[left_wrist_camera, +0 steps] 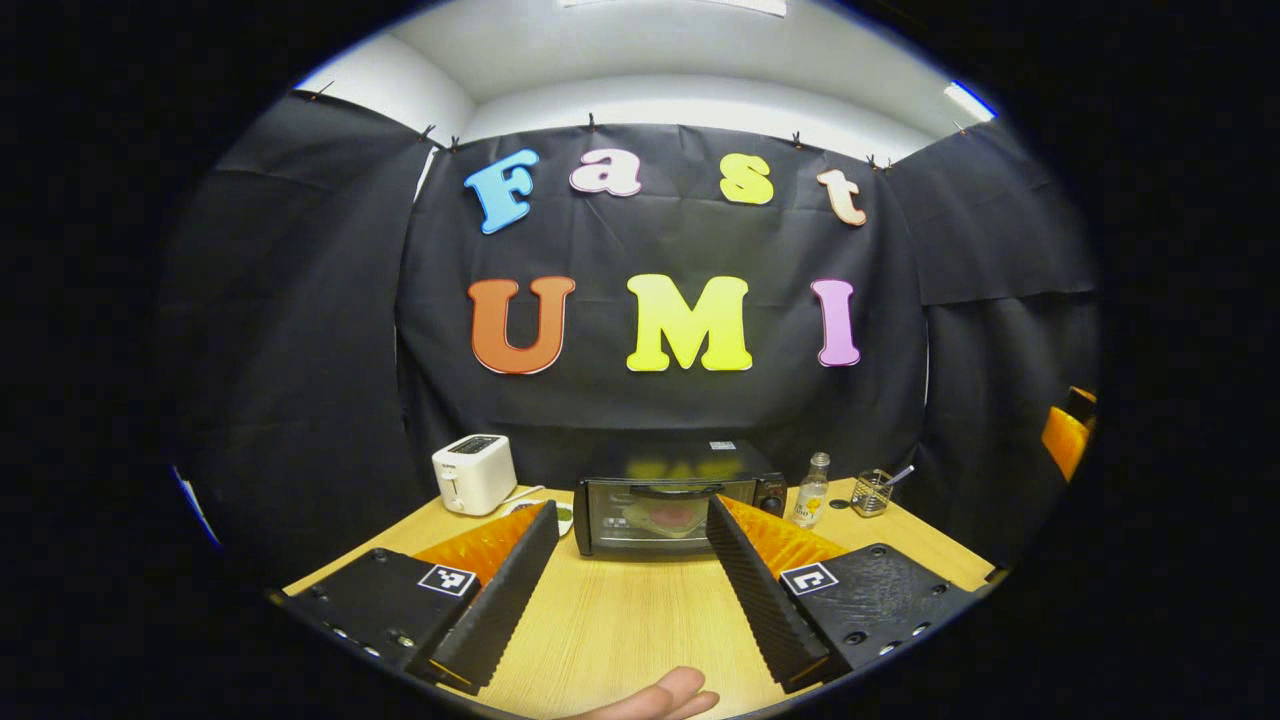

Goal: Open the electric oven with the left hand, put the food in, and close the electric oven.

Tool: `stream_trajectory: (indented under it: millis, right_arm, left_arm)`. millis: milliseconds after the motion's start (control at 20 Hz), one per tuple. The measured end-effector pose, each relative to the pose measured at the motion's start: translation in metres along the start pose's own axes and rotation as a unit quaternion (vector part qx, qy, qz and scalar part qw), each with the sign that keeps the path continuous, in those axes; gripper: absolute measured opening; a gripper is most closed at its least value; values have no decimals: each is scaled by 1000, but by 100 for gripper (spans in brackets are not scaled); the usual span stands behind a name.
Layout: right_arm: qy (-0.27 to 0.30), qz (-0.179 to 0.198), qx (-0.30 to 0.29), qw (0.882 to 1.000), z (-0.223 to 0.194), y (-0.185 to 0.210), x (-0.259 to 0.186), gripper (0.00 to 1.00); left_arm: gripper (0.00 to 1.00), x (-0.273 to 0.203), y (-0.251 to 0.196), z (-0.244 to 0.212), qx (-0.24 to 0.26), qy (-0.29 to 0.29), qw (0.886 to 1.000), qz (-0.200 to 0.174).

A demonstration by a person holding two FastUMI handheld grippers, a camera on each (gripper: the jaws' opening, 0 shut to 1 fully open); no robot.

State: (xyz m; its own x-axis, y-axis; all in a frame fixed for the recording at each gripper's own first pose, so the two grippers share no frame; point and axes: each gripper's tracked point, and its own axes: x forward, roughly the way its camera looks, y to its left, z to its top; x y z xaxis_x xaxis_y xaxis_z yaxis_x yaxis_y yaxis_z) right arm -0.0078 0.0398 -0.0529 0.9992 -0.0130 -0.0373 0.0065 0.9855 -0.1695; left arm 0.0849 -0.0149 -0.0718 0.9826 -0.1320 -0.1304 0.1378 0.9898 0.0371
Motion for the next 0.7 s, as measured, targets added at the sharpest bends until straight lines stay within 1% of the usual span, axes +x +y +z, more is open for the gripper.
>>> stream_trajectory:
  millis: [50, 150, 250, 300, 350, 400, 450, 500, 550, 700]
  right_arm:
    - [-2, -1, 3, 1000, 3, 1, -2, 100]
    - [-6, -3, 11, 1000, 5, 1, -8, 100]
    - [-7, -6, 22, 1000, 7, 2, -16, 100]
    - [-8, -5, 27, 1000, 7, 2, -19, 97]
    - [-8, -7, 31, 999, 7, 0, -21, 97]
    - [-6, -9, 35, 999, 4, -2, -24, 100]
    - [-4, -10, 35, 999, 2, -4, -27, 97]
    - [-2, -9, 33, 999, -1, -6, -29, 100]
    - [-3, -7, 27, 1000, -2, -8, -31, 97]
    - [-10, -25, 19, 999, 2, -25, -36, 97]
  left_arm:
    - [95, -10, -4, 4, 2, -6, 1000, -1]
    - [95, -30, -12, 5, -1, -10, 1000, -9]
    - [95, -46, -17, 1, -18, -7, 1000, -12]
    - [95, -53, -20, -1, -22, -6, 1000, -15]
    - [95, -59, -19, -6, -23, -5, 1000, -12]
    - [95, -67, -18, -11, -21, -6, 1000, -9]
    - [95, -70, -18, -11, -11, -12, 1000, -6]
    - [95, -73, -18, -12, 0, -14, 1000, -7]
    - [95, -76, -18, -12, 6, -20, 1000, -7]
    - [95, -79, -12, -5, 8, -27, 1000, -2]
